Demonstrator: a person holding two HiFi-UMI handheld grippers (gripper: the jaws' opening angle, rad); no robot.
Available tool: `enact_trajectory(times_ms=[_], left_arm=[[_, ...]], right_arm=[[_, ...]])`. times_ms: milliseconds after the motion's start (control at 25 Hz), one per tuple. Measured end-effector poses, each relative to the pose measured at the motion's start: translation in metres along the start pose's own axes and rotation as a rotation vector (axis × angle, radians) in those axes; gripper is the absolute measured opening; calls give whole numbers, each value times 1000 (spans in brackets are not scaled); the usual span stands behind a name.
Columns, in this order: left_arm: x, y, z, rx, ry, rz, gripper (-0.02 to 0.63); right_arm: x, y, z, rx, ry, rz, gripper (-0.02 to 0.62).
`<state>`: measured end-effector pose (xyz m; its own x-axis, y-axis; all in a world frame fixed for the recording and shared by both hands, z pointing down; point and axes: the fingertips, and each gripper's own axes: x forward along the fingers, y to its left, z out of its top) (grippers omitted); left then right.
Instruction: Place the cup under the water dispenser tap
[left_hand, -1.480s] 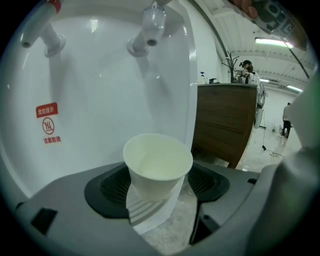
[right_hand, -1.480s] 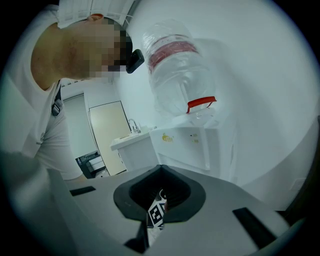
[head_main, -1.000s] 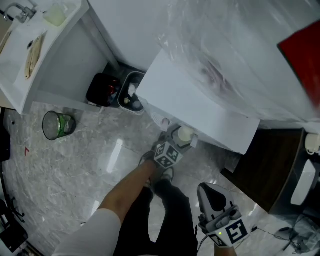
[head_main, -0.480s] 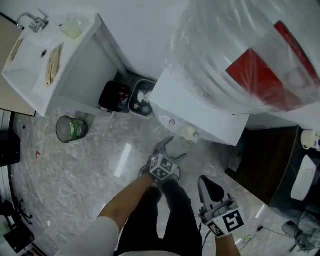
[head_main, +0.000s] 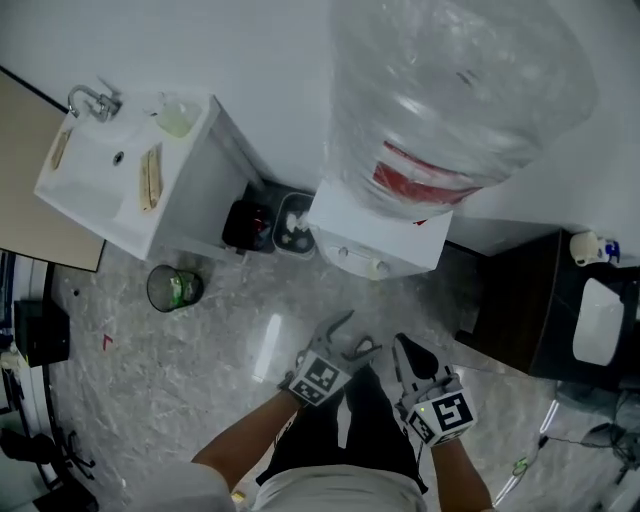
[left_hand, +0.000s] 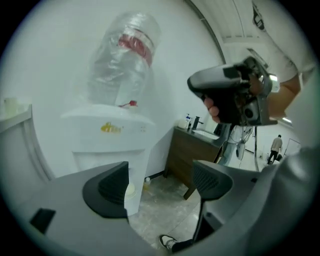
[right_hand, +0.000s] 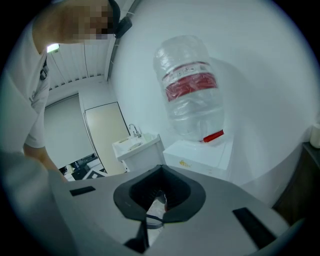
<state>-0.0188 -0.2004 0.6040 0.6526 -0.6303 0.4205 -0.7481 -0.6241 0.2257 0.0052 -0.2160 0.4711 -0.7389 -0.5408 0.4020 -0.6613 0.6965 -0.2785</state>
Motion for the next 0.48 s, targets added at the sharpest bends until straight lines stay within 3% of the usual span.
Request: enact_trajectory(times_ms=[160,480], left_arm=[[-50,-31,60,-24,-59,-45,347],[-116,-70,150,-20,-147,-44,60]], right_arm=[[-32,13,31,-12,-33,-42,14],[-77,39,64,6,-77,-104,14]])
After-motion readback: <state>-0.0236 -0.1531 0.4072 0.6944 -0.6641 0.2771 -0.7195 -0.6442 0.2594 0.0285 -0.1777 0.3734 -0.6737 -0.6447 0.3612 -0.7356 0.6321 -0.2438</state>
